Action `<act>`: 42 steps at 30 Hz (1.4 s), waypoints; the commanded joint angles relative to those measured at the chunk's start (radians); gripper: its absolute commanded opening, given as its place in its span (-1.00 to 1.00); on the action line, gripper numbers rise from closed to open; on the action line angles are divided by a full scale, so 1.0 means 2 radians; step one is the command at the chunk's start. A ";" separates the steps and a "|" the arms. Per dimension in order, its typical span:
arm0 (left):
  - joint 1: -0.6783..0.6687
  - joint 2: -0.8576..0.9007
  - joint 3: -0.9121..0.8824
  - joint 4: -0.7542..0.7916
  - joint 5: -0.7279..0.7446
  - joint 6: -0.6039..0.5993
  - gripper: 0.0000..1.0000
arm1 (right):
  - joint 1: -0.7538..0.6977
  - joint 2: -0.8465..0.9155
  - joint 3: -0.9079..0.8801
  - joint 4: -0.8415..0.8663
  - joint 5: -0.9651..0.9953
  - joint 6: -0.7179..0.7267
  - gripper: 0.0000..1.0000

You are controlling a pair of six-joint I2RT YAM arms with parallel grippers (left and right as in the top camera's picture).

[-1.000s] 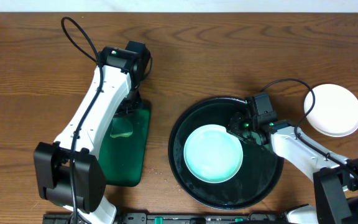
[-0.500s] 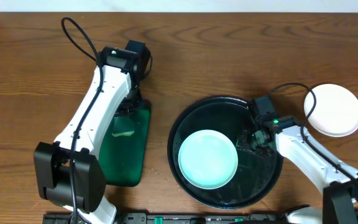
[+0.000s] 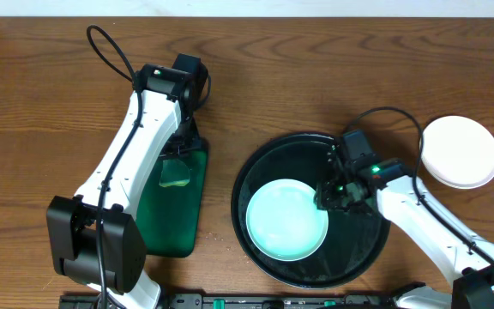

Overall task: Clean dirty plates on tray and stack at the side
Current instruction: 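Move the right gripper to the pale green plate rim and grip it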

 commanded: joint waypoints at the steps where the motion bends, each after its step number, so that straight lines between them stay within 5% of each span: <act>1: 0.002 -0.006 0.008 -0.002 -0.002 0.006 -0.86 | 0.026 -0.007 -0.012 0.008 -0.031 0.009 -0.05; 23: 0.002 -0.006 0.008 -0.002 -0.001 0.007 -0.85 | 0.062 -0.005 -0.005 -0.047 0.102 0.056 0.15; 36: 0.002 -0.006 0.008 -0.002 -0.001 0.007 -0.86 | 0.074 0.067 -0.014 0.053 0.055 0.051 0.13; 40: 0.002 -0.006 0.008 -0.002 -0.001 0.007 -0.85 | 0.074 0.079 -0.014 0.062 0.055 0.050 -0.09; 42: 0.002 -0.006 0.008 -0.002 -0.001 0.007 -0.85 | 0.074 0.079 -0.014 0.068 0.056 0.050 -0.69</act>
